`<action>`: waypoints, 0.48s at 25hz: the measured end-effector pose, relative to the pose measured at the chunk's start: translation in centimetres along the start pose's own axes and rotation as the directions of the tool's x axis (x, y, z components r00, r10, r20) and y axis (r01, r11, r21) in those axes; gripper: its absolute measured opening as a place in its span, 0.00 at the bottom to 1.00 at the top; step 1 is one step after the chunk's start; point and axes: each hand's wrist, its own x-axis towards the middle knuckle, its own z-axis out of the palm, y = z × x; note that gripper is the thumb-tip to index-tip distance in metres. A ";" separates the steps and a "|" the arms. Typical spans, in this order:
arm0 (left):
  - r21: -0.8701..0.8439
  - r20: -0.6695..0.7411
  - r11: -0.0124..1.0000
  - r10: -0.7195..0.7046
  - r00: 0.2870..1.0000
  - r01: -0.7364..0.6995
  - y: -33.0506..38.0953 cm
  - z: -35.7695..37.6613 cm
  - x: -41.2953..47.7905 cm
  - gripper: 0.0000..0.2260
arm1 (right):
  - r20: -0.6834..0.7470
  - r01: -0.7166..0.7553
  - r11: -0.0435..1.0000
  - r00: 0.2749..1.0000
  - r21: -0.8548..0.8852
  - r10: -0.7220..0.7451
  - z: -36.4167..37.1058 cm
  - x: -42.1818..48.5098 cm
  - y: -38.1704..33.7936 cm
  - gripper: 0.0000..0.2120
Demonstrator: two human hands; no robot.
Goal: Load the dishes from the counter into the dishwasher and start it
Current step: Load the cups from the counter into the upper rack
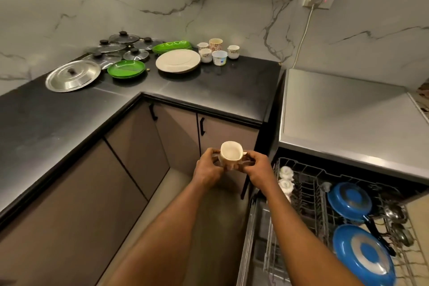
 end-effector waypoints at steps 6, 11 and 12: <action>-0.024 -0.011 0.999 0.031 0.999 -0.031 -2.6 -0.9 -7.8 0.25 | -0.015 0.007 0.999 1.000 0.054 -0.006 1.3 -8.3 0.7 0.24; -0.170 0.071 0.985 0.053 0.996 -0.040 -5.8 0.2 -14.9 0.25 | 0.004 -0.025 0.997 1.000 0.068 0.025 1.0 -17.4 0.9 0.22; -0.208 0.091 0.978 0.047 0.995 -0.028 -6.2 0.6 -16.2 0.25 | 0.004 -0.029 0.998 1.000 0.055 0.029 0.7 -18.7 1.2 0.21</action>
